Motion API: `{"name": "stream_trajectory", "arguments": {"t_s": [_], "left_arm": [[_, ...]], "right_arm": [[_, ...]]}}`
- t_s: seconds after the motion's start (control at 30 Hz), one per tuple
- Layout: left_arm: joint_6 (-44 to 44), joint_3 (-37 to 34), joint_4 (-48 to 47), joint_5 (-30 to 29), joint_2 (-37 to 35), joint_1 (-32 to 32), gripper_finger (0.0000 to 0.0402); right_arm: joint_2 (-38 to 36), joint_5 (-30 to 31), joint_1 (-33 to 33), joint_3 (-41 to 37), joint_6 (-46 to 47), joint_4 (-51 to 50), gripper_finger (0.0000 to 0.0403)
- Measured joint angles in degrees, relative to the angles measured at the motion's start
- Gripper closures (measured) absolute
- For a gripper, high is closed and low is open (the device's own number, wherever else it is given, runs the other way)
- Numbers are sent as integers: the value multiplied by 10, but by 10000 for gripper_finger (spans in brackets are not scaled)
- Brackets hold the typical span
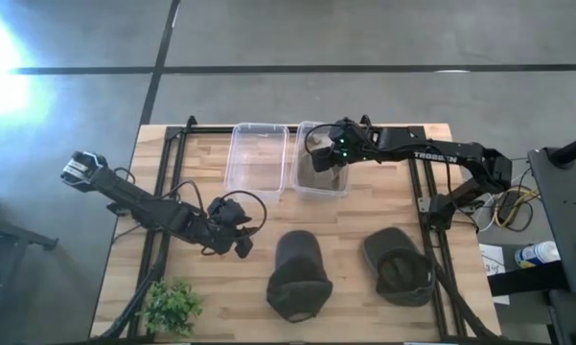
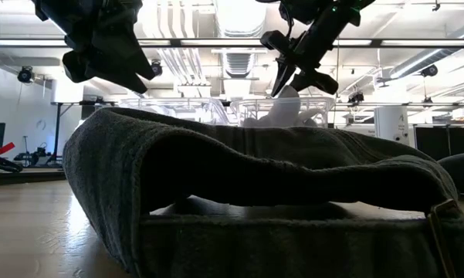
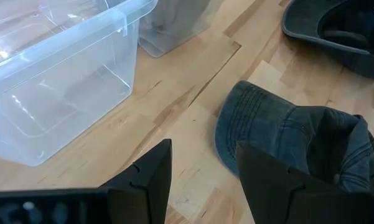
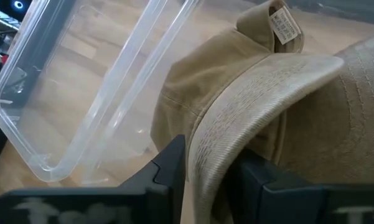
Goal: Pick & Place hat
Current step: Put the brown cap into the right transparent bin
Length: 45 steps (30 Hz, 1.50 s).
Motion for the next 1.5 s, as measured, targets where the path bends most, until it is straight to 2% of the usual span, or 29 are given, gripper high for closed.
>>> {"name": "stream_trajectory", "arguments": {"t_s": [0.5,0.9,1.1,1.27,1.43,1.5], "left_arm": [[0,0,0,0,0,0,229],[0,0,0,0,0,0,229],[0,0,0,0,0,0,229],[1,0,0,0,0,0,229],[28,0,9,-71,0,1,229],[18,0,10,-77,0,2,229]], "right_arm": [[-1,-1,0,0,-14,3,312],[-11,13,7,36,-86,12,309],[-12,13,2,35,-87,-51,275],[-7,51,-2,33,-72,-123,238],[-20,61,-1,37,-75,-128,209],[-33,72,3,46,-78,-125,201]]}}
